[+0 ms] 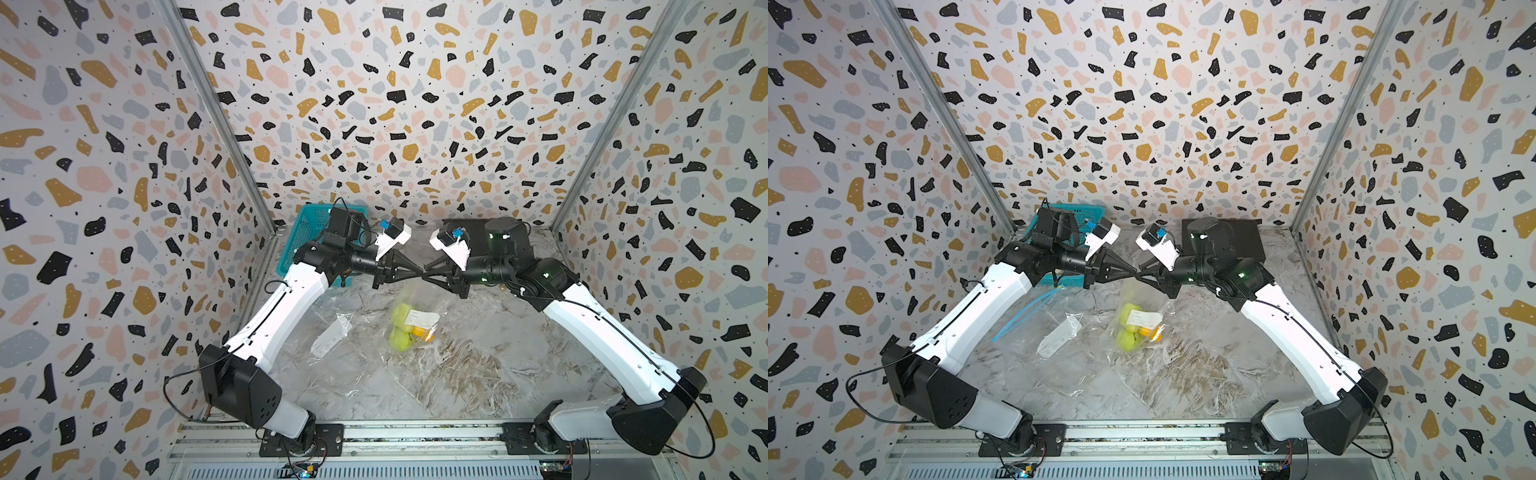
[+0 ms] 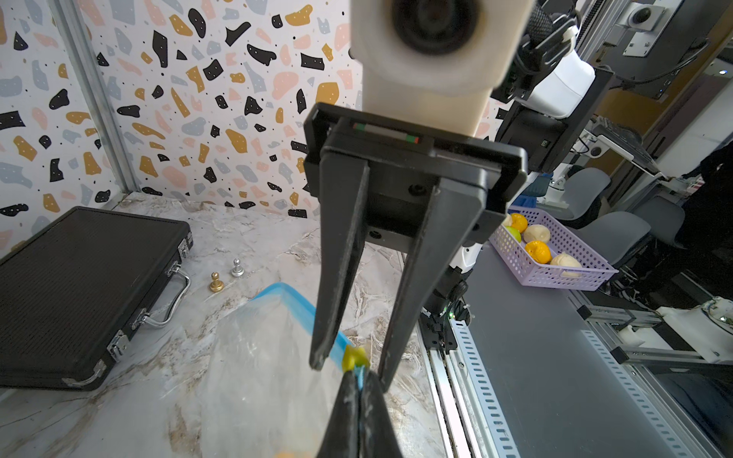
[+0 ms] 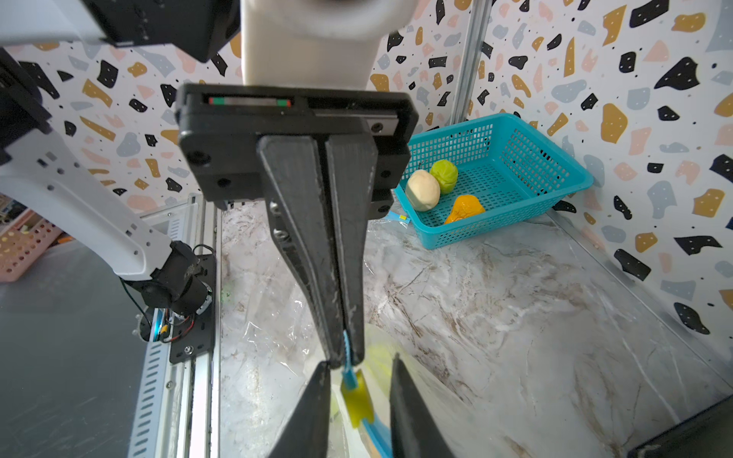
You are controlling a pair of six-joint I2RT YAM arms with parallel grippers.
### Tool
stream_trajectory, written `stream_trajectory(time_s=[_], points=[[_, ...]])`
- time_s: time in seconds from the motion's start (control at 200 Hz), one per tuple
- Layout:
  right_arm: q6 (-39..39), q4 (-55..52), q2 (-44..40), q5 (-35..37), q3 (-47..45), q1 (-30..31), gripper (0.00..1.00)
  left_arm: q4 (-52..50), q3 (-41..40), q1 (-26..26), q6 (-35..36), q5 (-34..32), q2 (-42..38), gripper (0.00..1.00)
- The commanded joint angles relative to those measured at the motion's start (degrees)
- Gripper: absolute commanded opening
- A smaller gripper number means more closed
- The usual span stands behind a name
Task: Open the zip-top bag and take out the pear
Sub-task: Unzip the zipper on the zipper food storage bag.
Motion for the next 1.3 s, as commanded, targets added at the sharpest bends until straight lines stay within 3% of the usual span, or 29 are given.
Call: stream_trajectory(time_s=[0.0, 0.28, 1.297], points=[[-0.4, -1.4, 0.0, -1.5, 2.0, -0.2, 0.19, -0.8, 0.2, 0.1, 1.1, 1.5, -1.0, 0.0], [-0.2, -0.9, -0.6, -0.9, 1.4, -0.3, 0.04, -1.3, 0.4, 0.3, 1.4, 1.0, -0.9, 0.0], [1.3, 1.6, -6.9, 9.2, -10.6, -3.6, 0.06, 0.7, 0.9, 2.2, -0.4, 1.3, -3.3, 0.0]])
